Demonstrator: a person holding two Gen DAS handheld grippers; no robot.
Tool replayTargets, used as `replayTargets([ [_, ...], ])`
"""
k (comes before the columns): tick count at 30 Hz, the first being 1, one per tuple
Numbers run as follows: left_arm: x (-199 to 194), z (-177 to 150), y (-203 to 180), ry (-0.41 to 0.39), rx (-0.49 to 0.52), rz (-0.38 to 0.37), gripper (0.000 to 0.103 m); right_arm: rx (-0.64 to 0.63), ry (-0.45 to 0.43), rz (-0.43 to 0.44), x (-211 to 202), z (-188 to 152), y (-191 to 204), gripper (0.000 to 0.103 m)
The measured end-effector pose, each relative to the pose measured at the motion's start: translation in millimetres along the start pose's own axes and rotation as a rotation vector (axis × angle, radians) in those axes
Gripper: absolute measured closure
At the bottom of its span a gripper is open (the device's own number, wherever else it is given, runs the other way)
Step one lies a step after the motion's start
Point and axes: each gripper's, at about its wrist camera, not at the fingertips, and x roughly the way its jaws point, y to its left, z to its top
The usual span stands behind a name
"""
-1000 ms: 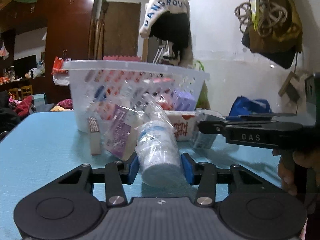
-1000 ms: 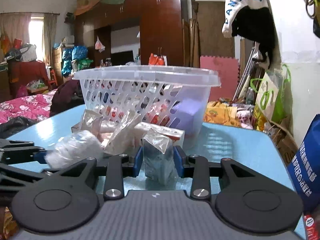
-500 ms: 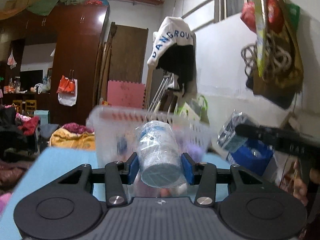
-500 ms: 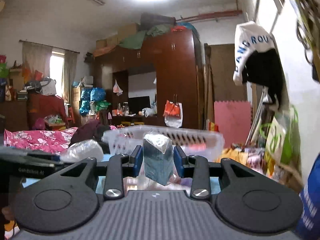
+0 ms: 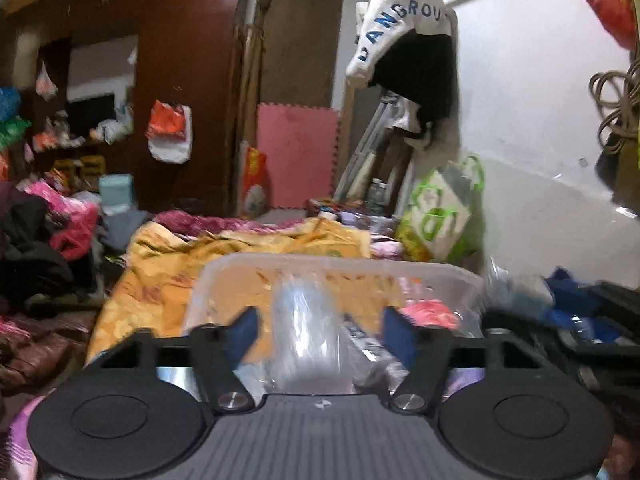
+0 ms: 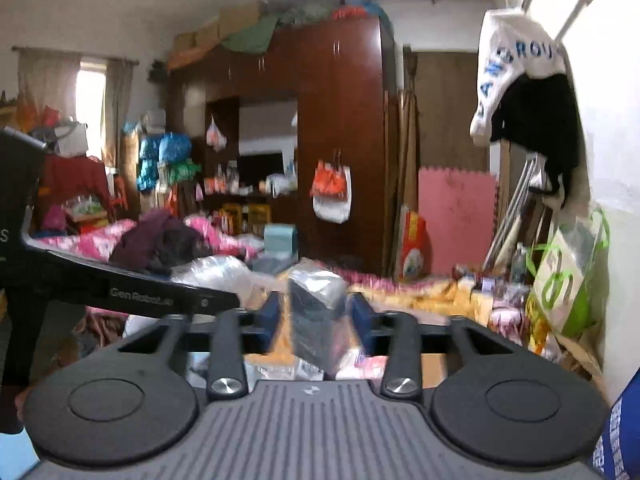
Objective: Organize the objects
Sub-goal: 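Move both items over the basket and release them inside, then grasp the KENT pack with the left tool while the right tool grasps the red-and-white carton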
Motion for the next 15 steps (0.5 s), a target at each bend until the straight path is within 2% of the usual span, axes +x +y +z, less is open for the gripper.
replayTargets([
  [1,-5.1,-1.9,2.9,-0.019,0.013,0.019,0.025,-0.005,-0.017,-0.003,-8.2,-4.4,0.8,0.009],
  [3,-17.7,-4.4,3.6,-0.056,0.021,0.032,0.025,-0.008,-0.055,-0.013,-29.7,-12.6,2.1,0.006],
  [6,-50.6,-19.4,8.9,-0.09,0.019,-0.017,0.024,0.028,-0.082,0.024,-62.2,-25.0,-2.4,0.001],
  [8,-75.0,-41.1,12.7,-0.131,0.032,-0.062,0.014,0.04,-0.092,0.035,-83.1,-44.1,-6.3,0.0],
  [11,-92.6,-77.4,16.6,-0.139,0.053,-0.04,0.012,0.046,-0.003,0.029,-78.6,-71.9,-12.8,0.0],
  [12,-90.9,-88.8,18.5,-0.114,0.06,-0.028,0.012,0.052,0.034,0.027,-69.7,-77.2,-14.6,0.003],
  [15,-72.3,-110.0,27.7,-0.039,0.031,-0.013,0.012,0.093,0.14,0.012,-37.1,-92.2,-22.4,0.023],
])
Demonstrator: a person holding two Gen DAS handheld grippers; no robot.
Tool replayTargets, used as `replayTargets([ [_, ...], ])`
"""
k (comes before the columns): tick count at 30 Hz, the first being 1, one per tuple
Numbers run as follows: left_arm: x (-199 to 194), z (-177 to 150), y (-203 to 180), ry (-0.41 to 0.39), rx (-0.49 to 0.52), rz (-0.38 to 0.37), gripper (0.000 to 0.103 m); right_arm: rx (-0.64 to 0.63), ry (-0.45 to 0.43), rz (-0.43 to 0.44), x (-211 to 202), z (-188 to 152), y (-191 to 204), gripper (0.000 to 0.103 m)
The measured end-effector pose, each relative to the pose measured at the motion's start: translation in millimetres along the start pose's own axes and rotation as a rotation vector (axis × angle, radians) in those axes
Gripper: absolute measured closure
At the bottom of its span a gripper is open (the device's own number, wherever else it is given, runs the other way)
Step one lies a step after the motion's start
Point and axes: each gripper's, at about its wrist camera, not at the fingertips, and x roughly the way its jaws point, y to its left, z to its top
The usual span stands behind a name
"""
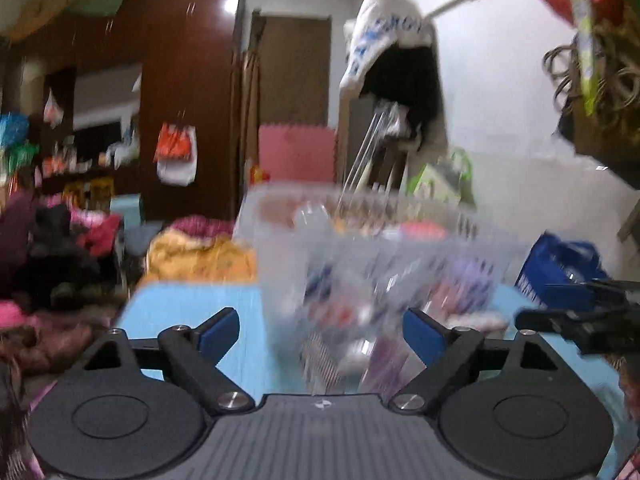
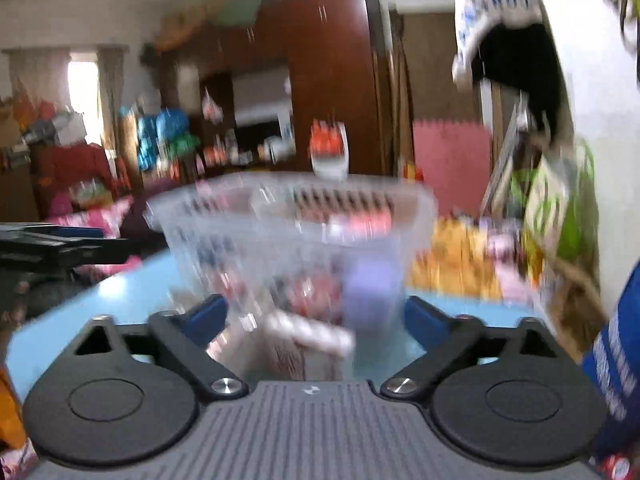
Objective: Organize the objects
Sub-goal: 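Grasp the KENT pack with the left tool while the right tool grasps the red-and-white carton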
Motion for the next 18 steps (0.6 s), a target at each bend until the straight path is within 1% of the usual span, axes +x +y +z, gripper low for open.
replayTargets([
  [1,7.9,-3.9,3.6,0.03,-0.011,0.001,0.012,0.03,0.027,0.004,10.8,-1.2,-2.7,0.027],
  [3,25.8,-8.8,14.1,0.085,-0.046,0.009,0.012,0.059,0.064,0.03,26.5,-3.5,-4.6,0.028],
  [7,34.1,-15.6,26.4,0.104,-0.098,0.01,0.012,0.092,0.074,0.028,41.5,-1.0,2.6,0.026],
  [11,34.6,-15.5,23.4,0.119,-0.079,0.038,0.012,0.051,0.104,-0.012,50.5,-5.2,11.8,0.025],
  [12,35.4,-15.0,21.1,0.117,-0.069,0.049,0.012,0.042,0.116,-0.014,51.6,-7.5,12.5,0.025],
  [13,36.8,-15.0,19.4,0.119,-0.059,0.055,0.012,0.036,0.123,-0.017,51.7,-10.1,11.7,0.028],
  [15,40.2,-15.9,16.4,0.134,-0.051,0.054,0.012,0.03,0.122,-0.013,47.4,-14.9,8.2,0.03],
  [18,46.3,-17.3,9.1,0.158,-0.045,0.063,0.012,0.01,0.112,-0.036,35.3,-18.7,4.6,0.032],
])
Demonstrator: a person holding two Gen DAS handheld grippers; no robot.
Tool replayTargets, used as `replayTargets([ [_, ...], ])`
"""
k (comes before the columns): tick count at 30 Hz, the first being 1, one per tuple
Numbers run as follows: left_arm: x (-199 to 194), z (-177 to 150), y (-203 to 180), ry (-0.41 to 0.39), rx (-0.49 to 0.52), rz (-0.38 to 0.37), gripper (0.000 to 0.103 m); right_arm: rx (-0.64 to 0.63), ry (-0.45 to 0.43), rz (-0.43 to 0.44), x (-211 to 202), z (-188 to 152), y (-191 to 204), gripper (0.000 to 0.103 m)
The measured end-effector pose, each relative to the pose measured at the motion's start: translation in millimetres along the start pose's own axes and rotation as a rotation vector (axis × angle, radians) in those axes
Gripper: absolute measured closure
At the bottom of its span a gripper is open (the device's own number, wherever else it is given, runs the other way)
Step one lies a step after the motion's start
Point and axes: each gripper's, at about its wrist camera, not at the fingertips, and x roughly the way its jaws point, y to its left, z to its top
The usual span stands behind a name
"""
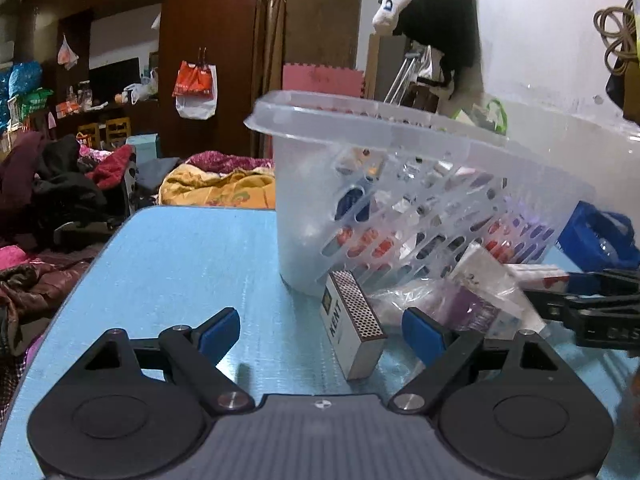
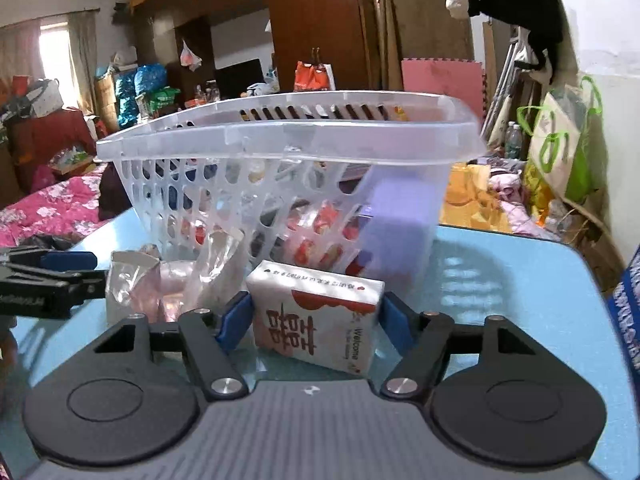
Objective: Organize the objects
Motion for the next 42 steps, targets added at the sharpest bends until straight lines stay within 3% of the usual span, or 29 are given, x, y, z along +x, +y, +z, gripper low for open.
replayTargets([
  [6,10.2,3.3,-4.9,0.02,-0.036,0.013,0.015,0.039,-0.071,0.002,-38.9,-23.0,-16.5,0.031],
  [9,17.4,1.7,-4.6,0.049,-0.06,-0.004,0.038,0.048,-0.109,0.013,-53.2,-27.6,-19.1,0.031],
  [10,17.9,1.5,-4.9,0.048,-0.054,0.002,0.051,0.036,-0.114,0.002,-54.6,-28.9,-17.3,0.031],
  [11,18.0,0.8,-5.3,0.047,-0.051,0.012,0.061,0.03,-0.11,-0.006,-53.3,-30.7,-15.3,0.031],
  [12,17.0,0.4,-5.2,0.043,-0.051,0.008,0.066,0.029,-0.095,0.002,-50.0,-31.1,-12.8,0.031],
  [13,15.6,-0.1,-4.4,0.037,-0.052,-0.01,0.078,0.029,-0.083,0.023,-46.9,-33.1,-11.4,0.032],
  [14,12.6,-1.5,-3.0,0.021,-0.057,-0.024,0.083,0.025,-0.079,0.036,-45.3,-34.0,-9.8,0.032],
  [21,-19.8,-12.8,11.8,-0.164,-0.128,-0.076,0.084,0.028,-0.133,0.021,-52.0,-34.6,-10.9,0.032],
  [30,-25.1,-14.5,9.7,-0.205,-0.121,-0.137,0.084,0.038,-0.18,0.033,-56.5,-35.5,-13.2,0.032],
  [35,-42.6,-10.6,17.2,-0.211,-0.171,-0.284,0.084,0.053,-0.237,0.024,-68.4,-34.0,-11.1,0.032],
  [38,-59.6,7.8,14.9,-0.243,-0.181,-0.312,0.084,0.067,-0.29,0.157,-91.4,-11.7,-5.2,0.032],
  [42,-76.3,56.1,8.3,-0.287,-0.181,-0.341,0.084,-0.035,-0.37,0.093,-111.0,42.1,18.1,0.032],
])
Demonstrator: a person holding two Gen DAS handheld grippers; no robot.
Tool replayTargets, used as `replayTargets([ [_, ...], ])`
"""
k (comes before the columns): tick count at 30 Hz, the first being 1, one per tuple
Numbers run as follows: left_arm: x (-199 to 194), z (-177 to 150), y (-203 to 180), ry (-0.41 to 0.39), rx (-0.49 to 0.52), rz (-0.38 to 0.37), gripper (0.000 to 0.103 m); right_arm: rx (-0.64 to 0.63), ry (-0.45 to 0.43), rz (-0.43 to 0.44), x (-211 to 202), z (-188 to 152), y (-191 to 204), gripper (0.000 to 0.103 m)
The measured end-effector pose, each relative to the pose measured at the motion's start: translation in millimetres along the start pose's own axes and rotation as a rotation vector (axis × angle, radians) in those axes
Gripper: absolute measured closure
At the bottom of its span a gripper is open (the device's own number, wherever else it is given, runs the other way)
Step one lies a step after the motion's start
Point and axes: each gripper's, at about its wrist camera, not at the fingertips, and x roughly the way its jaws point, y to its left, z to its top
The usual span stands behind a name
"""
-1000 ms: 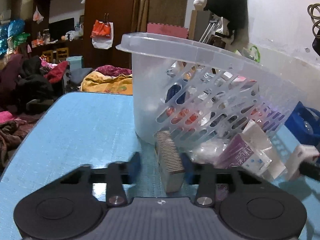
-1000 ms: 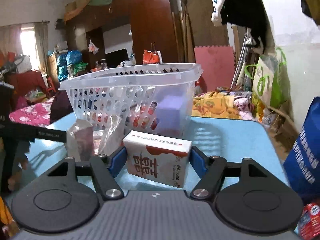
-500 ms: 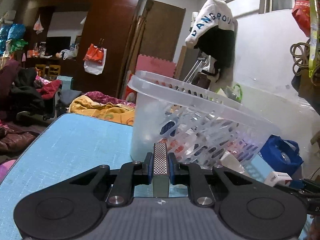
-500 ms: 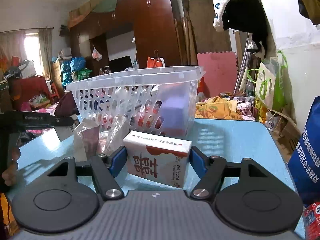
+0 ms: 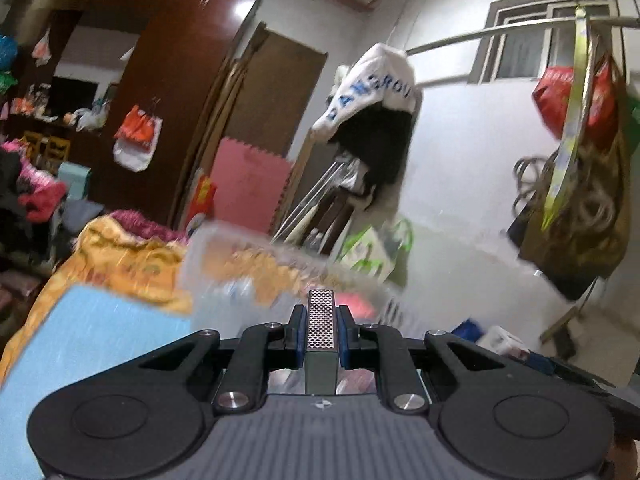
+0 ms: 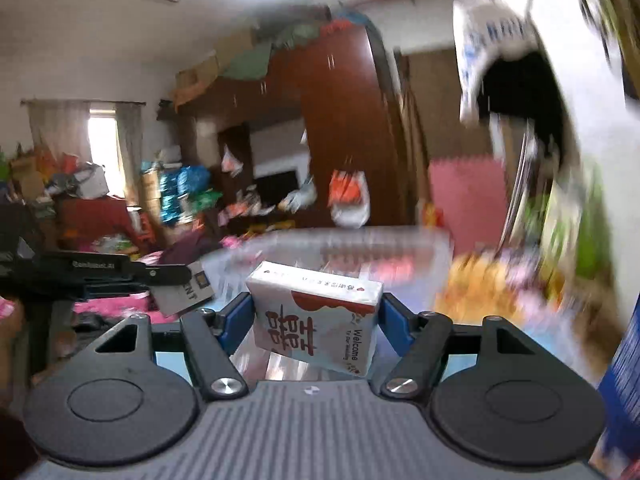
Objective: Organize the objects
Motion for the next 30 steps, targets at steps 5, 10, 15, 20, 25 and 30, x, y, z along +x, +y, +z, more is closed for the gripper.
replayTargets([
  [5,51.0,48.5,-13.5,0.034,0.008,0.07,0.084,-0.049,0.042,-0.033,61.5,50.9,1.4,0.032],
  [10,93.4,52.0,-14.9,0.079,0.063,0.184,0.034,-0.04,0.122,-0.036,115.1,47.4,-10.7,0.015],
  [15,65.6,37.3,-16.5,0.054,0.111,0.203,0.034,0.008,0.117,-0.045,88.7,34.6,-23.2,0.001],
  [20,2.0,-13.4,-19.7,0.066,0.248,0.175,0.019,0.006,0.123,0.047,37.0,6.7,-15.8,0.0],
  [25,-0.8,-71.8,-9.7,0.242,0.352,0.231,0.019,-0.033,0.246,0.06,47.8,-34.2,-6.2,0.003],
  [30,23.7,-88.9,7.0,0.339,0.35,0.248,0.019,-0.025,0.311,0.099,77.0,-53.5,-1.4,0.019],
])
